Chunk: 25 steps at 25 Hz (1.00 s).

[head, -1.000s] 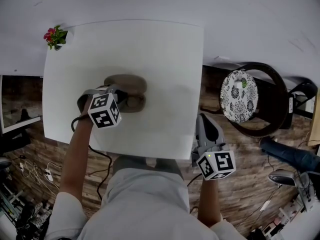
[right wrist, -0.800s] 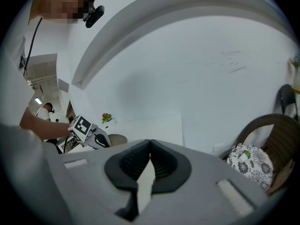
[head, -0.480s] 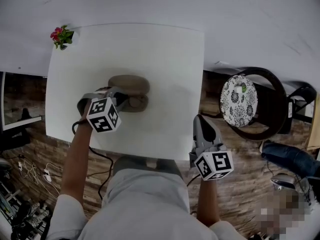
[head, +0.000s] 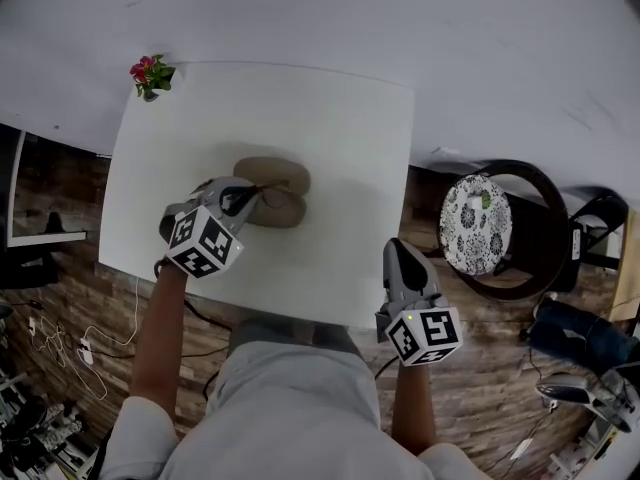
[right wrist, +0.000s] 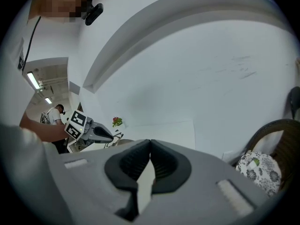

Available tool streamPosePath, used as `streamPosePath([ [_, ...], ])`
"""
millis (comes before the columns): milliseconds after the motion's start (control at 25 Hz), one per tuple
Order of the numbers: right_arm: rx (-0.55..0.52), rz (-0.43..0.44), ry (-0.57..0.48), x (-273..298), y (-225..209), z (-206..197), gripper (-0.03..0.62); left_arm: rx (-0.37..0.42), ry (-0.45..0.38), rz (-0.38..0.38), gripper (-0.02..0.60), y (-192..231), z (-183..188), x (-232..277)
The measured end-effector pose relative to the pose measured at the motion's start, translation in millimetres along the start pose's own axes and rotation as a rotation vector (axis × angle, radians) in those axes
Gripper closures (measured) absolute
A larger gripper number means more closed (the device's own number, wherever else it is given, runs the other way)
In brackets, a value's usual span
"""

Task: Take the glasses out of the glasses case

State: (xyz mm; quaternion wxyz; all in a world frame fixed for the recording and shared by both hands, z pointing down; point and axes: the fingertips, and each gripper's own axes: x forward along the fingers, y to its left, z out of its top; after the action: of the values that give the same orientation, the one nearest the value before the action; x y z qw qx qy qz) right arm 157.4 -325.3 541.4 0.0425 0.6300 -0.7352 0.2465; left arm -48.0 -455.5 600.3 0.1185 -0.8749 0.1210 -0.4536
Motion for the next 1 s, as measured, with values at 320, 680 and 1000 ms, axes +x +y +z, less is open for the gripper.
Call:
streamPosePath([
  [320, -0.043, 0.064, -0.063, -2.1, 20.5, 30.7, 0.591, -0.161, -0.136, 0.244, 0.560, 27.0, 18.9, -64.1],
  [680, -0.091, 0.128, -0.118, -13.3, 38.9, 57.3, 0.591, -0.284, -0.280, 0.494, 0.560, 28.0, 40.3, -145.3],
  [1000, -0.112, 0.144, -0.149, -34.8, 42.5, 68.5, 0.591, -0.400, -0.396, 0.676, 0.560, 11.6, 49.8, -212.7],
])
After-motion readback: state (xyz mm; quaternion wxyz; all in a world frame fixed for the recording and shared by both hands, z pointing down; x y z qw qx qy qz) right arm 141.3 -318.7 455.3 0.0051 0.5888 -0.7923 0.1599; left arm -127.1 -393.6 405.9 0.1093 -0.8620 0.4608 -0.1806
